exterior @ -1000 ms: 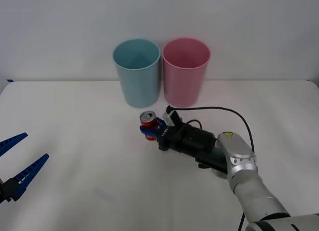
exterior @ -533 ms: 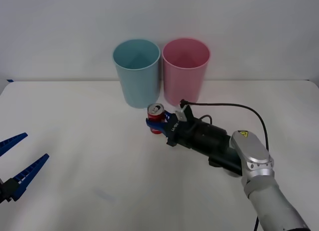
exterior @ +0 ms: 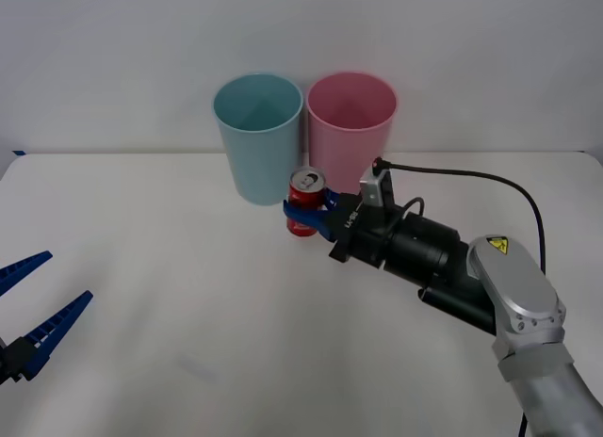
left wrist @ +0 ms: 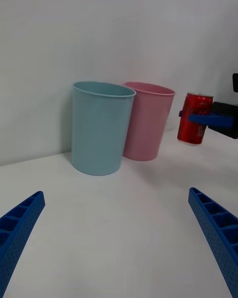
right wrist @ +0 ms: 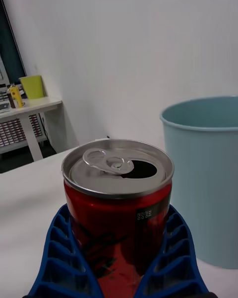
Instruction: Grasp the object on the table and drop it into the matching bin: aluminum can to the light blue bin, PET bottle to the pink bin.
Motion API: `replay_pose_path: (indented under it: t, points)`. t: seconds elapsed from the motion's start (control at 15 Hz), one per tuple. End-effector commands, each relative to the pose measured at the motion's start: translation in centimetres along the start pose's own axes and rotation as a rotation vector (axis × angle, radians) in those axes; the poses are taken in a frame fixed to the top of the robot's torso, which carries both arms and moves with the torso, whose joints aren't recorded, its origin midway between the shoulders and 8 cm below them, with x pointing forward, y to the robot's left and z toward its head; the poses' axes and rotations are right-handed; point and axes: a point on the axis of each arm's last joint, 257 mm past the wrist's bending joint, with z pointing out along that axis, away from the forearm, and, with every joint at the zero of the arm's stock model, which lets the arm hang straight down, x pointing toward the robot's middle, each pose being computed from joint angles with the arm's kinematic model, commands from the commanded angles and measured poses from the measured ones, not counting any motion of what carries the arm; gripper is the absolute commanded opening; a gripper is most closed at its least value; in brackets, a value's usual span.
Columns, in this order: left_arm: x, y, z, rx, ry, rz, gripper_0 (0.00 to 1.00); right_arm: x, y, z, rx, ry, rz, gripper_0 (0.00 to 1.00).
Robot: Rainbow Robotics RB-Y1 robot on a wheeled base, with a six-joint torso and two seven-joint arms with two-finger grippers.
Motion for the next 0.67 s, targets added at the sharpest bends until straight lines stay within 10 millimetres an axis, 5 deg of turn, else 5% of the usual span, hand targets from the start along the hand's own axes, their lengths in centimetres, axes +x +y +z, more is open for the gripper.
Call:
replay_pose_path:
  t: [0.07, 0.67]
  points:
    - [0.0, 0.0, 0.0, 0.000, 0.000, 0.000, 1.00, -2.5, 0.2, 0.2, -0.001, -0.026, 0.029, 0.00]
    - [0.0, 0.0, 0.0, 0.000, 0.000, 0.000, 1.00, -12.3, 0.5, 3.0, -0.034, -0.143, 0.023, 0.00]
